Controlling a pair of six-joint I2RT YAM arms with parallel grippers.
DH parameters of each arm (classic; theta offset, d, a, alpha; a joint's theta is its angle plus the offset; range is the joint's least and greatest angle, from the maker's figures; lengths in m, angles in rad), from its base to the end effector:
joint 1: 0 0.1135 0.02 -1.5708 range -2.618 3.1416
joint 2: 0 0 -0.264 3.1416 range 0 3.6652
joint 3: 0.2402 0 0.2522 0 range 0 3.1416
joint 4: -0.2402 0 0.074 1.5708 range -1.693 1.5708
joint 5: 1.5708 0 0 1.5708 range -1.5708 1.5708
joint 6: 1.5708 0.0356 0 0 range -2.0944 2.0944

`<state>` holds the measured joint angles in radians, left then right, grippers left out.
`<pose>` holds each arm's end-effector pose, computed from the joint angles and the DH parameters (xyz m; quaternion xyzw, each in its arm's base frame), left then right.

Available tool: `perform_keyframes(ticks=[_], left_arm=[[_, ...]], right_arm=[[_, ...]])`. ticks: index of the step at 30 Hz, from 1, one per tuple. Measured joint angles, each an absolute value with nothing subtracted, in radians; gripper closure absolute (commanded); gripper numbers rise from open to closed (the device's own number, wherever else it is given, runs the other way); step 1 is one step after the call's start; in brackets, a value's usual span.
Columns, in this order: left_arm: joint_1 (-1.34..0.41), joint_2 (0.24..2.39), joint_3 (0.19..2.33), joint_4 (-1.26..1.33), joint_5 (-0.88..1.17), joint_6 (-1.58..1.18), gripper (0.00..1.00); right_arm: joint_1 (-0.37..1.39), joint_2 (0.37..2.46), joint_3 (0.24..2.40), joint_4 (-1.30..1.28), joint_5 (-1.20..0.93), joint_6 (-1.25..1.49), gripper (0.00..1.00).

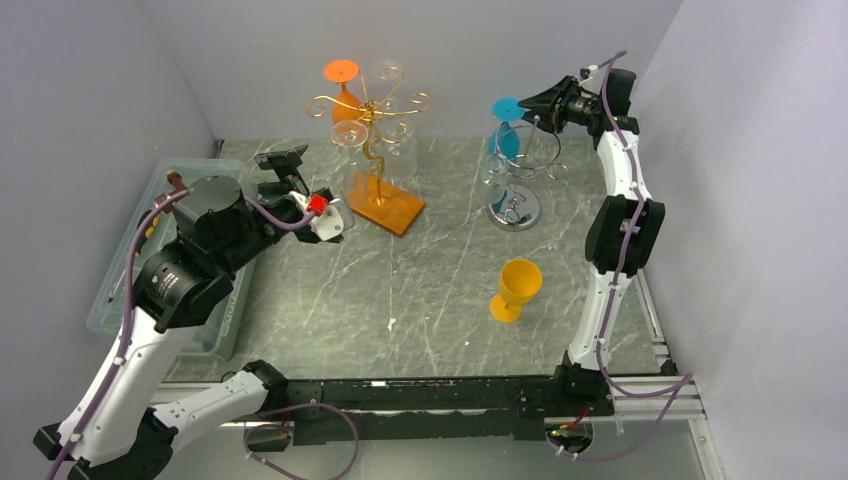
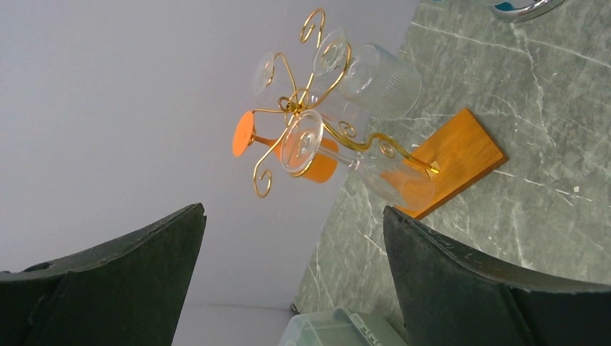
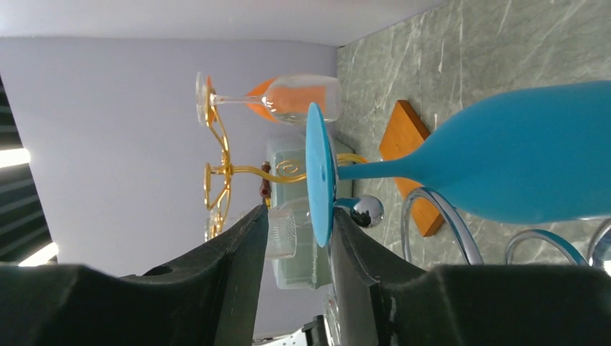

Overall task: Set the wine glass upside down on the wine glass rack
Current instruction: Turn the wine glass upside down at the wine rack.

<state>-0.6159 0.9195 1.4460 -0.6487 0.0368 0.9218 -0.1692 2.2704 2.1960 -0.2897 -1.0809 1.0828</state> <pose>0.1220 -0.0879 0.4851 0.5294 0.5297 0.0873 0.6569 0.5214 -0.0572 0.3248 0.1771 0.7432 0.5948 0.2498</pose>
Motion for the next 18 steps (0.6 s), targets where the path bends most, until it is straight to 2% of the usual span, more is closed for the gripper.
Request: perform_keyframes(ticks=[10, 18], left_arm=[[-0.616, 0.920, 1.446, -0.649, 0.038, 0.922, 0.01], [-0.616, 0.921, 1.447, -0.656, 0.038, 0.921, 0.00]], right_arm=[[-0.189, 2.223, 2.192, -0.374, -1.052, 1.023, 0.55], [-0.218, 2.167, 2.194, -0.486, -0.948, 0.958, 0.39]])
